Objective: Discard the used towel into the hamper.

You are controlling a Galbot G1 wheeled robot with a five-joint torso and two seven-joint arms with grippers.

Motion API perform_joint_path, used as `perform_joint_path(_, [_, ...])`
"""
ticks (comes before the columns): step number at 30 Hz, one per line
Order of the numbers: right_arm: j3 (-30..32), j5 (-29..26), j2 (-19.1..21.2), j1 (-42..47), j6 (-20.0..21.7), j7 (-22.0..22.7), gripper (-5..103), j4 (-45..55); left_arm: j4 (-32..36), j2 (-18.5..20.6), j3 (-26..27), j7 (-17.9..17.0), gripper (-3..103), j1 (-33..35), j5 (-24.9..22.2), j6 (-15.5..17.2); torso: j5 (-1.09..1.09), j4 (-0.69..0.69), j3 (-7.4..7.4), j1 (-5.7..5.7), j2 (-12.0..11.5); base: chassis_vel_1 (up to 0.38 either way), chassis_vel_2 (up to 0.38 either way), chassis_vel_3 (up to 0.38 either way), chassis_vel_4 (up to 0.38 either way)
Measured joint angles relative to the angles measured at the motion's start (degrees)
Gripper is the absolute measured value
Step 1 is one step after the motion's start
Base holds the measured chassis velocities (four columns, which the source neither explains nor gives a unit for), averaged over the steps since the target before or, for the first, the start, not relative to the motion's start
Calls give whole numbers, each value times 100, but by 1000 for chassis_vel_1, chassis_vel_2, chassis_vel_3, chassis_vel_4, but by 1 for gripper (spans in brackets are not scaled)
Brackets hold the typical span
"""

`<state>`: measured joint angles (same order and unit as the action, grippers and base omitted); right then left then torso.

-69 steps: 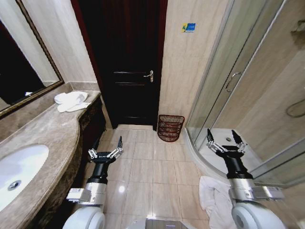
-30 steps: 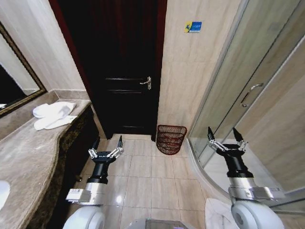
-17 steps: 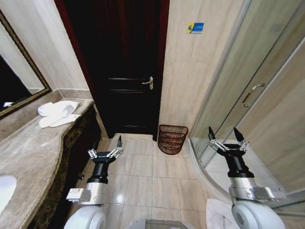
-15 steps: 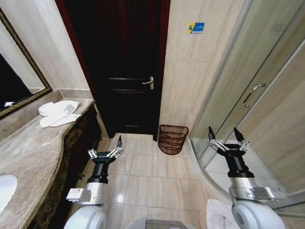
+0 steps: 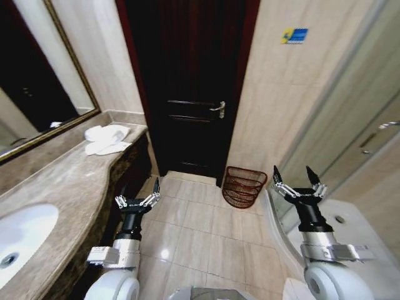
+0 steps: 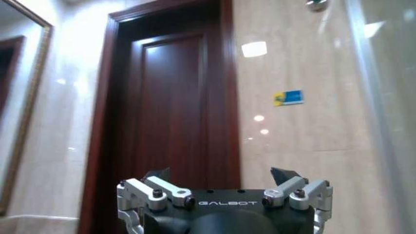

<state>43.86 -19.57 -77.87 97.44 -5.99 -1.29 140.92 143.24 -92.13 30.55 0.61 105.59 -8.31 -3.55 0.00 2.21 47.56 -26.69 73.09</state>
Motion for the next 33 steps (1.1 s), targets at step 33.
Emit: perform_joint_path(33, [-41, -29, -45, -43, 82, -88, 100, -5, 0, 0, 58, -33, 100, -20, 62, -120, 0, 0, 0, 0, 0, 43, 36, 38, 40])
